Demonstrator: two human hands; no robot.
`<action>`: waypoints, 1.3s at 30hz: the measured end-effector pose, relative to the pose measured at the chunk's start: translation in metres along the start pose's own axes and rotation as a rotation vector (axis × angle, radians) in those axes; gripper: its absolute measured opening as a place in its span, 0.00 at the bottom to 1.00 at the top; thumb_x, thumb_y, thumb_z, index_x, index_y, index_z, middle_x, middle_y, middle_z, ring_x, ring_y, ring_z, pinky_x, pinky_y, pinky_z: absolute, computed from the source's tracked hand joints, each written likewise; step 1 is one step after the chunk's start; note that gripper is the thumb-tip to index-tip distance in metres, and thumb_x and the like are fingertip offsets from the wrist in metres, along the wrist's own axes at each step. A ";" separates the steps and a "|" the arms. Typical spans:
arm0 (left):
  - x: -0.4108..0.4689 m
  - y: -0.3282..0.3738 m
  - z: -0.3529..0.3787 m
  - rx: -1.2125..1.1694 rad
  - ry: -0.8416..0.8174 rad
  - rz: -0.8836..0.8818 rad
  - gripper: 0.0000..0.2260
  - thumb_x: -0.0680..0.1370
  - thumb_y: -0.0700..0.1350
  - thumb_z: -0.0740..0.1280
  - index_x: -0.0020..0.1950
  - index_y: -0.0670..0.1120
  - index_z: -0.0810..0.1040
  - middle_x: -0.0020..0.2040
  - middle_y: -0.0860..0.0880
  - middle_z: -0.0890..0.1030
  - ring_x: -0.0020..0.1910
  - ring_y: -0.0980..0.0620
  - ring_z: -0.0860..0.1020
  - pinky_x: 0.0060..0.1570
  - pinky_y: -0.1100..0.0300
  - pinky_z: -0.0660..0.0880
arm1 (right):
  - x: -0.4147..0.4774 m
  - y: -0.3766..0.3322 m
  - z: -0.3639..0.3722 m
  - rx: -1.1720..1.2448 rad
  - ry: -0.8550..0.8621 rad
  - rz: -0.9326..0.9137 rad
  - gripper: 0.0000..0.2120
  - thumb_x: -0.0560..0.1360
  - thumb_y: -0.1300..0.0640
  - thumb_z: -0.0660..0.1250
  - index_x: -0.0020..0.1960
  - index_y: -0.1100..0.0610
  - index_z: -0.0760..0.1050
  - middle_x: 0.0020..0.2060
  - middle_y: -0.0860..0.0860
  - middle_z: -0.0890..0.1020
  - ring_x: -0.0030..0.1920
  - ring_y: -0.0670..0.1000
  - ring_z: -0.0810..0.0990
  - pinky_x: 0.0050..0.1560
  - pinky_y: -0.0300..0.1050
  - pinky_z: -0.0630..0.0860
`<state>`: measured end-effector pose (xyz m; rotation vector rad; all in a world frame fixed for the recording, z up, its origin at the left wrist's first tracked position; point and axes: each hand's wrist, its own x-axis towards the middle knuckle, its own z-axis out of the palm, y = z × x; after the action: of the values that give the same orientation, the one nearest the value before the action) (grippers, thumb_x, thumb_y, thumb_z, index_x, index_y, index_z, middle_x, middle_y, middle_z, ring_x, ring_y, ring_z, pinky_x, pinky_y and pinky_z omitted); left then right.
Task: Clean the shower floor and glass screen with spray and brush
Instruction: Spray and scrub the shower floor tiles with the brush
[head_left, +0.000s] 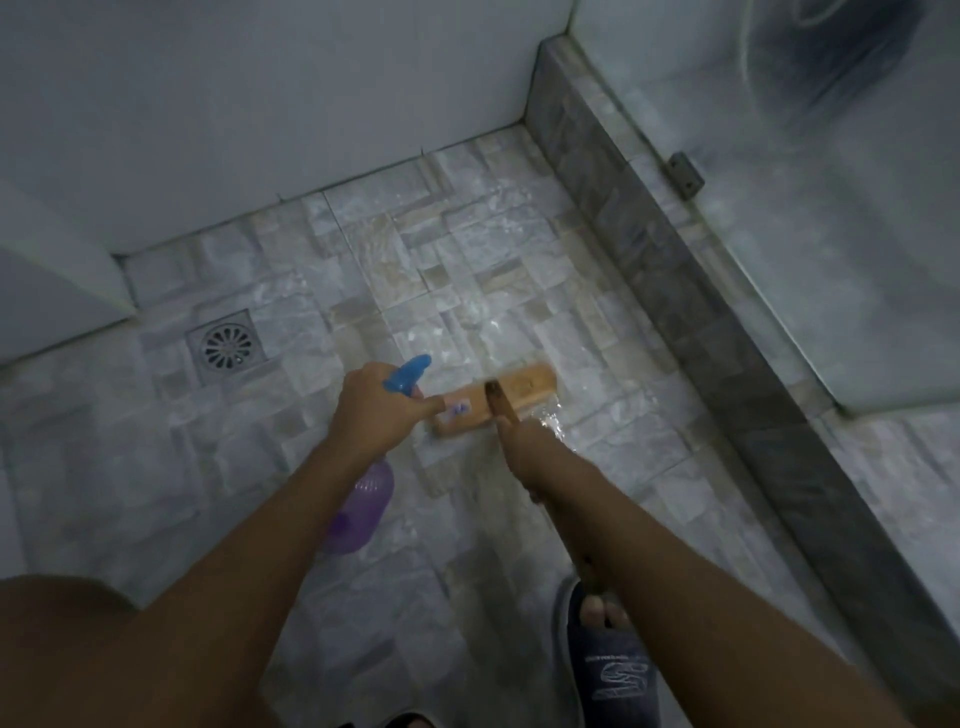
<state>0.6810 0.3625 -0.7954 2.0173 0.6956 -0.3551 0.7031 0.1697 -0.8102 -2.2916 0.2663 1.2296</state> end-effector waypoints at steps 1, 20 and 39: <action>0.000 -0.001 -0.004 -0.013 0.017 0.004 0.21 0.64 0.56 0.82 0.39 0.40 0.82 0.34 0.42 0.82 0.31 0.49 0.79 0.38 0.51 0.80 | 0.014 -0.015 -0.004 -0.021 0.019 -0.033 0.26 0.86 0.46 0.48 0.78 0.60 0.61 0.64 0.67 0.73 0.41 0.65 0.81 0.29 0.53 0.80; 0.010 -0.007 -0.046 0.008 0.152 -0.054 0.16 0.66 0.51 0.81 0.33 0.43 0.79 0.29 0.46 0.79 0.28 0.50 0.78 0.35 0.49 0.80 | 0.068 -0.102 -0.012 -0.115 -0.023 -0.108 0.21 0.86 0.49 0.49 0.71 0.61 0.67 0.59 0.65 0.76 0.43 0.62 0.81 0.48 0.59 0.82; 0.014 0.007 -0.040 -0.042 0.148 -0.086 0.28 0.71 0.67 0.71 0.43 0.39 0.83 0.35 0.41 0.84 0.35 0.42 0.84 0.37 0.45 0.82 | 0.095 -0.120 -0.029 -0.096 0.017 -0.149 0.17 0.86 0.50 0.47 0.59 0.57 0.71 0.48 0.61 0.78 0.36 0.56 0.77 0.36 0.50 0.79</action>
<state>0.6950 0.3983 -0.7773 1.9919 0.8768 -0.2411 0.8262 0.2627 -0.8324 -2.3568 0.0426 1.1708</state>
